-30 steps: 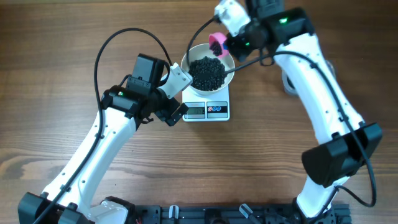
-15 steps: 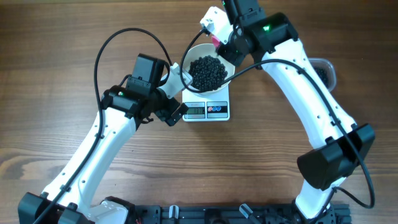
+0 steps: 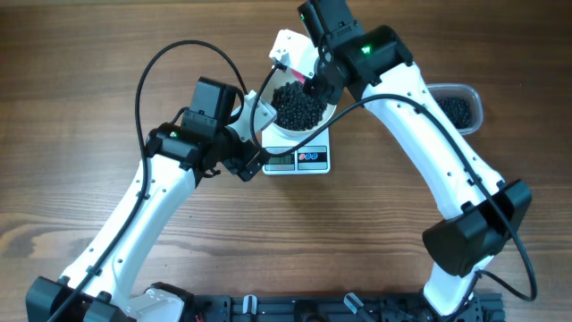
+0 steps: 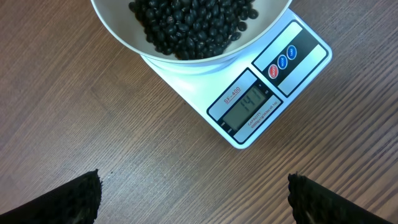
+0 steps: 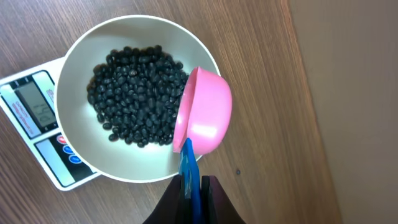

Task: Scoop item into bowl and weigh 150g on scale
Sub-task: 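Tip the scoop to pour beans into the white bowl, then move the empty scoop back right to the bean tub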

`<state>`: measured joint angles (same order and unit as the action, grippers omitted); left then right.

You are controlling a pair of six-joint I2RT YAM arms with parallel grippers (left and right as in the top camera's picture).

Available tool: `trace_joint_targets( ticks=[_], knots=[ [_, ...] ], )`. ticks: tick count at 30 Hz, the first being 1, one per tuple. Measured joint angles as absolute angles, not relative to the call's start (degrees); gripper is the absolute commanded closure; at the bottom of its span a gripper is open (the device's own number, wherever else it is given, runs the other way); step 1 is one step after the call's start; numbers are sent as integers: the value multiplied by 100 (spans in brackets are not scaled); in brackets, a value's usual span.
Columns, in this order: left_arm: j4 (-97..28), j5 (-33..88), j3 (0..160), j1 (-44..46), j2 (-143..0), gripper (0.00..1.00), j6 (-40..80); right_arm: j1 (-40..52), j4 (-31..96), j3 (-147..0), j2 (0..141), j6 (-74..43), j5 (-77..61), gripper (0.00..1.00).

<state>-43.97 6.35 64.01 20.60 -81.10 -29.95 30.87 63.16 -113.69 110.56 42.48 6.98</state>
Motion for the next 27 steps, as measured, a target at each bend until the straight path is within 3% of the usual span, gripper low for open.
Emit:
trace_joint_targets(
  ticks=[8, 15, 27],
  knots=[
    [-4397, 635, 6401, 2060, -8110, 0, -2995, 3087, 6311, -11369, 11056, 4445, 663, 96],
    [-4397, 635, 6401, 2060, -8110, 0, -2995, 2853, 6302, -11369, 11056, 4117, -233, 96],
    [-4397, 635, 6401, 2060, -8110, 0, -2995, 663, 6947, -11369, 11056, 2692, -2480, 96]
  ],
)
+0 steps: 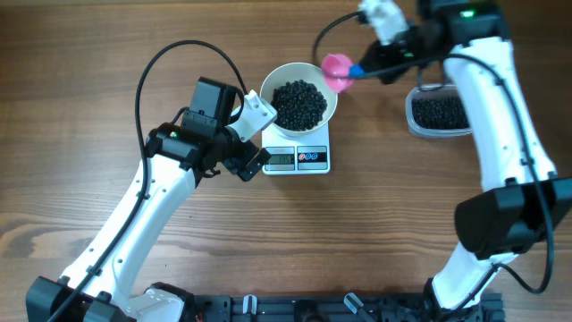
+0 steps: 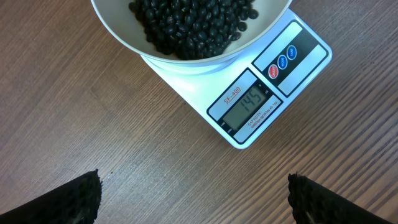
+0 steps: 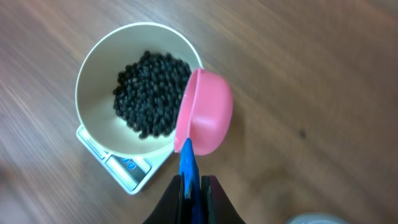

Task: Scoop item into bowl and weigh 150g on scale
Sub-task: 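Move the empty scoop back right to the bean tub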

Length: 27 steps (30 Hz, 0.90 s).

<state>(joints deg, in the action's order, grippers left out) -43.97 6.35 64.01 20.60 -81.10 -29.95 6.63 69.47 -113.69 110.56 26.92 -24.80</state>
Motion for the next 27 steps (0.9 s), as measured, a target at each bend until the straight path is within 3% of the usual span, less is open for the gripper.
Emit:
trace_joint_targets(
  ticks=[6, 14, 27],
  knots=[
    [-4397, 635, 6401, 2060, -8110, 0, -2995, -565, 8095, -11371, 11056, 2891, -3046, 96],
    [-4397, 635, 6401, 2060, -8110, 0, -2995, -1708, 8458, -11371, 11056, 3273, -3085, 96],
    [-4397, 635, 6401, 2060, -8110, 0, -2995, -1896, 8294, -11371, 11255, 3494, -2025, 96]
  ],
)
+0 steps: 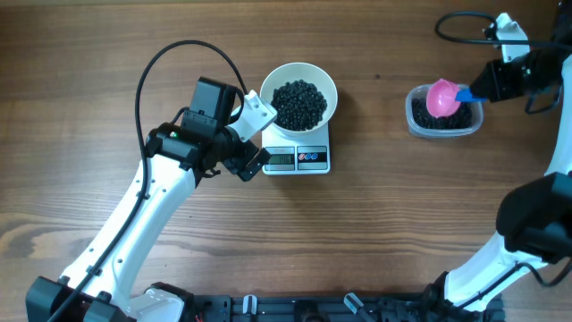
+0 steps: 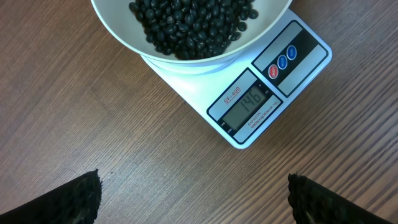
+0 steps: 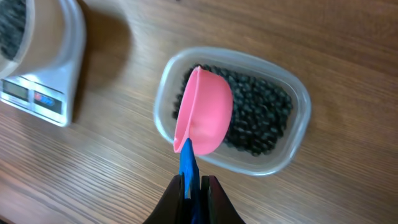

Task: Scoop item into bowl and weigh 150g on scale
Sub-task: 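Move the empty scoop back right to the bean tub, then lower the pink scoop into the bean tub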

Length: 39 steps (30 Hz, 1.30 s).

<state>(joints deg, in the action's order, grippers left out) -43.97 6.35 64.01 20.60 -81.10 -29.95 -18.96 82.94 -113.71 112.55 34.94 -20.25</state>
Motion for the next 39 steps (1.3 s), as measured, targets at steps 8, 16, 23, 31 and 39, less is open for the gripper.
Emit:
trace_joint_targets(
  ticks=[8, 16, 23, 31, 39],
  knots=[
    [-4397, 635, 6401, 2062, -8110, 0, -2995, -2056, 8191, -11373, 12127, 3940, -1850, 96],
    [-4397, 635, 6401, 2060, -8110, 0, -2995, -2993, 8156, -11373, 12278, 4064, -2073, 96],
    [-4399, 635, 6401, 2060, -8110, 0, -2995, -3387, 8062, -11371, 12280, 4086, -2344, 91],
    [-4399, 635, 6401, 2060, -8110, 0, -2995, -3402, 7852, -11371, 12280, 3994, -2379, 90],
    [-4397, 635, 6401, 2060, -8110, 0, -2995, -3415, 7856, -11371, 12280, 3820, -2445, 91]
  ],
)
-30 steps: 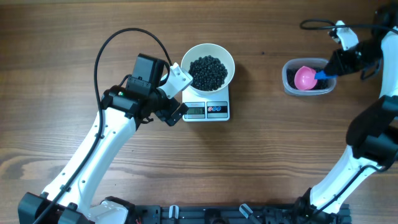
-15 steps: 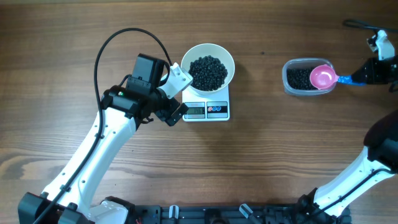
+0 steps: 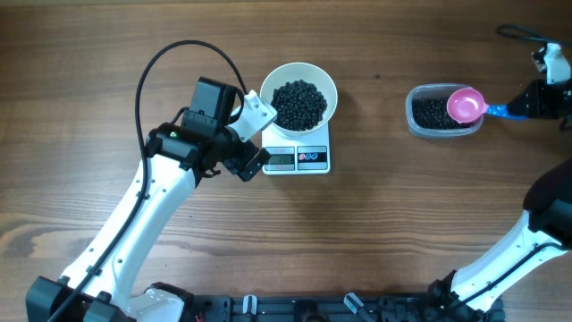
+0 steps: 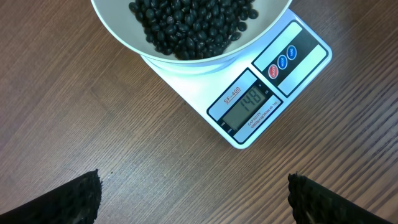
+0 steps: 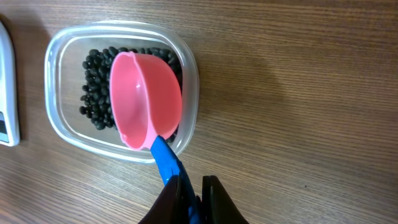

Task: Scoop item into bowl and weigh 150g on scale
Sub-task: 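Lower the pink scoop into the bean tub, then open the right gripper and move it right away from the tub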

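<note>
A white bowl [image 3: 299, 98] of black beans [image 4: 189, 22] stands on the white scale [image 4: 264, 93], whose display [image 4: 250, 102] reads 148. My left gripper [image 4: 193, 179] is open low over the wood just in front of the scale, holding nothing. At the far right my right gripper [image 5: 194, 183] is shut on the blue handle [image 5: 165, 155] of the pink scoop [image 5: 146, 99]. The scoop's cup lies over the beans in the clear container [image 5: 62, 134], mouth showing, with no beans seen inside it. The overhead view shows the scoop [image 3: 465, 105] at the container's right end.
The scale's left edge [image 5: 6, 93] shows in the right wrist view, well apart from the container. The left arm [image 3: 152, 206] crosses the table's left half with a black cable looping above it. Bare wood lies between scale and container.
The scoop has turned from mouth sideways above the container to mouth showing, lower among the beans. My right gripper has moved farther right. The display went from 146 to 148. Left arm unmoved.
My right gripper first held the tipped scoop over the bowl's rim, display about 141. Then the scoop was clear of the bowl to the right, display 145. Then it was over the clear container, and now it sits in it. The left gripper stayed open throughout.
</note>
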`<state>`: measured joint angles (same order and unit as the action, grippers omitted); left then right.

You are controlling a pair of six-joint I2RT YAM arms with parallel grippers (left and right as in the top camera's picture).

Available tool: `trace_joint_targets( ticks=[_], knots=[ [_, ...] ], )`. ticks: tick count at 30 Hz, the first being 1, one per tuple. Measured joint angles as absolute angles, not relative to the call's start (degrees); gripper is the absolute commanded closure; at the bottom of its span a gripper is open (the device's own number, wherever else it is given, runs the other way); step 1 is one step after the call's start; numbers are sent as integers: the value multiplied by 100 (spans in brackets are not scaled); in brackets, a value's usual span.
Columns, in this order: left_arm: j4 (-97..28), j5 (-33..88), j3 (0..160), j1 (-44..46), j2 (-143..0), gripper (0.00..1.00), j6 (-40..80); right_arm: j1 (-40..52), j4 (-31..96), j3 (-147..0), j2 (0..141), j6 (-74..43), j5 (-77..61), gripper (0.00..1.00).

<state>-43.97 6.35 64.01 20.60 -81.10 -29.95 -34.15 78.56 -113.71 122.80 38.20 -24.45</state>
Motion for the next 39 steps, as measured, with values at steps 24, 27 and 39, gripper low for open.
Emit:
trace_joint_targets(
  ticks=[24, 27, 39],
  knots=[
    [-4397, 635, 6401, 2060, -8110, 0, -2995, -3079, 7811, -11371, 12280, 2941, -2182, 66],
    [-4397, 635, 6401, 2060, -8110, 0, -2995, -3079, 7806, -11371, 12280, 2707, -2134, 53],
    [-4397, 635, 6401, 2060, -8110, 0, -2995, -3083, 7795, -11371, 12280, 1496, -2569, 27]
  ],
)
